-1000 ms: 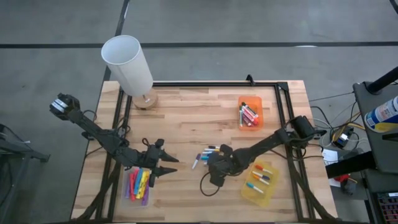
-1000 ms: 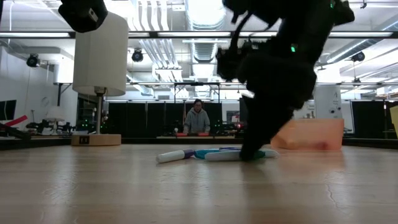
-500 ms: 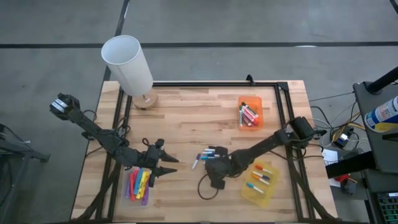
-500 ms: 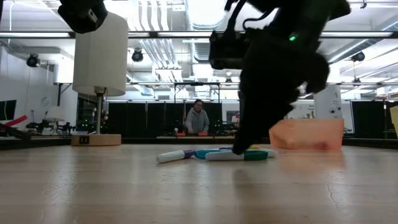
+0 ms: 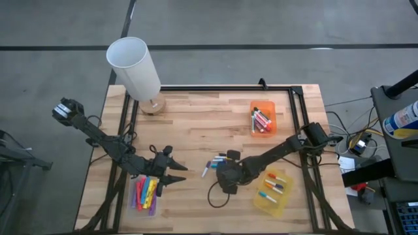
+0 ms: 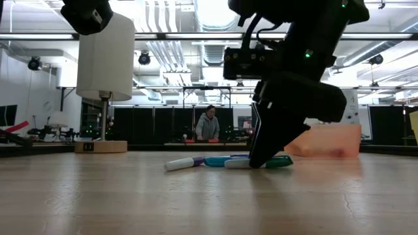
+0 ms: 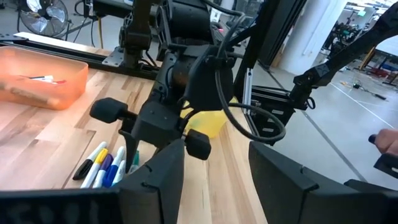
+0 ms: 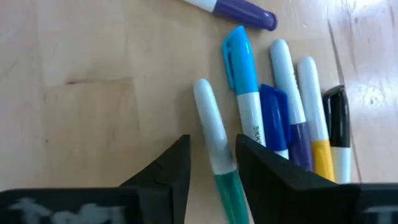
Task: Pick & Place Markers
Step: Put the green highlighter pen into the yellow bin
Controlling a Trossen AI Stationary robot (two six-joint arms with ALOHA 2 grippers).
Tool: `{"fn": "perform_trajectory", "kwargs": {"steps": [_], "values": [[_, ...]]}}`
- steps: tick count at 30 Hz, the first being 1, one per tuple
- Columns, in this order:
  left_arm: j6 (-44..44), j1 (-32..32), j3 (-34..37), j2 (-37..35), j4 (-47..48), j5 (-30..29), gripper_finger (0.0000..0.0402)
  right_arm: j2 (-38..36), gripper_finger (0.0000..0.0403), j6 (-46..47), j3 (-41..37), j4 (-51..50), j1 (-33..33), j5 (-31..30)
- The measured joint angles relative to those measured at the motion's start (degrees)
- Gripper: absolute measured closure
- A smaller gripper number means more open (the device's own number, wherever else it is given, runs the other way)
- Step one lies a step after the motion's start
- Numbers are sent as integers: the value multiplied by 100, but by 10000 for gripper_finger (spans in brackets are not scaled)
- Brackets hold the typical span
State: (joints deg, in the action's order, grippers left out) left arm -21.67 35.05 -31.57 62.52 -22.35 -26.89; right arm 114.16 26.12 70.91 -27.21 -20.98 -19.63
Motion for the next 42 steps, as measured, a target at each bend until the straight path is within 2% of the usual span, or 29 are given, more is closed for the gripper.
{"fn": "perform_trajectory", "kwargs": {"steps": [6, 15, 22, 24, 32, 42], "values": [[2, -2, 0, 0, -11, 0, 227, -3, 291, -123, -7, -54, 1, -74], [2, -7, 0, 0, -44, -14, 227, 104, 308, 99, -15, -116, 46, 468], [30, -9, 0, -24, -40, -23, 227, 110, 369, 371, 27, -136, 53, 756], [61, -9, 0, -61, -42, -87, 227, 100, 375, 376, 94, -218, 51, 748], [62, -9, 0, -76, -26, -129, 227, 80, 375, 603, 895, -1344, 3, 1028], [55, -9, 0, -76, -28, -129, 227, 58, 375, 870, 2029, -2844, -292, 965]]}}
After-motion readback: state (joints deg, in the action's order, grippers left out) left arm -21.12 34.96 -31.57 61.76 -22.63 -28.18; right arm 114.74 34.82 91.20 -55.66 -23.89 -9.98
